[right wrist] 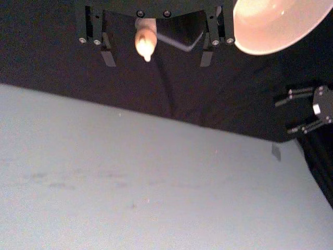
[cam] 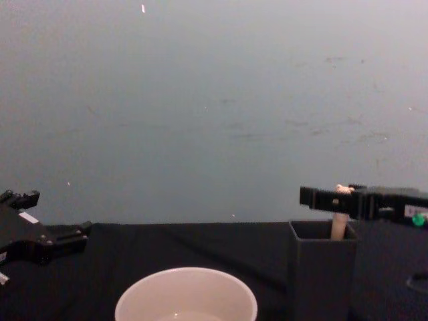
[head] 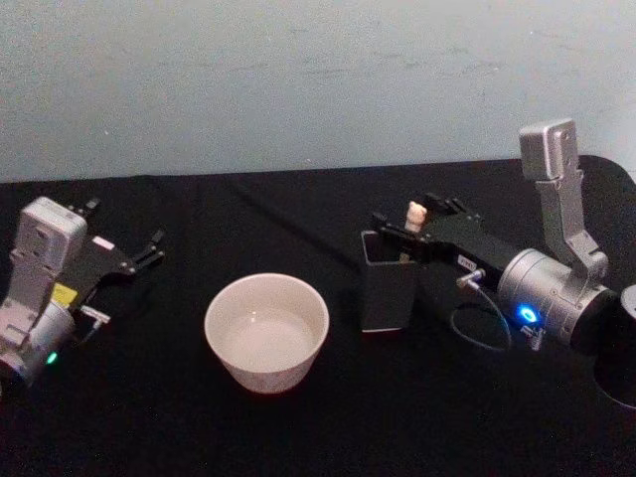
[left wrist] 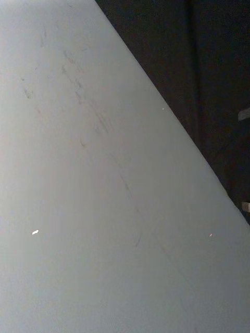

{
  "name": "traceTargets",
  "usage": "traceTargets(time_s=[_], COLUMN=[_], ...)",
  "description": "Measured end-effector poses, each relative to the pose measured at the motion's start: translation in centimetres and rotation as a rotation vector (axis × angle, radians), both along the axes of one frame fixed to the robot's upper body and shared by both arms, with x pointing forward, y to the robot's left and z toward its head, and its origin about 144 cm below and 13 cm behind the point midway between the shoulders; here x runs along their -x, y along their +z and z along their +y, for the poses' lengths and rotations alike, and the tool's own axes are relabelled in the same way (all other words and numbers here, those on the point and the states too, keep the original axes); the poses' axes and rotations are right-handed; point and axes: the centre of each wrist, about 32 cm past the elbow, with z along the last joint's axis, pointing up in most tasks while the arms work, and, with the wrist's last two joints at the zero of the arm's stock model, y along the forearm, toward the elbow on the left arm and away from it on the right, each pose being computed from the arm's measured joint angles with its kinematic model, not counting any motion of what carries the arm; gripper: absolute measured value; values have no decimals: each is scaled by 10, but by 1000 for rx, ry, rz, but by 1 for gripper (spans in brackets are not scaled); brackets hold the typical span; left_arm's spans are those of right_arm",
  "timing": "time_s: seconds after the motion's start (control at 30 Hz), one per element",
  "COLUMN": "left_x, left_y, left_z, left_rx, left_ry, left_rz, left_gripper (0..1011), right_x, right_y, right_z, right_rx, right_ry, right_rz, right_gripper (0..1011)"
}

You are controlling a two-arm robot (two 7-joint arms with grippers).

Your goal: Pick up the stirring spoon with one hand, stir inside the cup, then place it back in its original position.

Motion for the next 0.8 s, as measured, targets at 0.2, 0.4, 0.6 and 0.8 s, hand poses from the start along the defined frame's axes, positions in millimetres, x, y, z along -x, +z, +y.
traceTargets(time_s=[0.2,0.4,0.6,0.8], left_x=[0,0,0,0], left_y=[0,0,0,0], left_z=[0,0,0,0], left_rx=[0,0,0,0], left_ry=[0,0,0,0], left_rz=[0,0,0,0], left_gripper=[1001,1002,1001,1001], right_x=[2,3,4,6], right_y=[7,15,13,-1], right_z=[3,7,5,-3], right_rx=[-44,-103,-71,-3], right_ry=[-35,-162,-288,-355], right_rz=[-78,-203,-267,-231], right_gripper=[1002,1002,1002,1002])
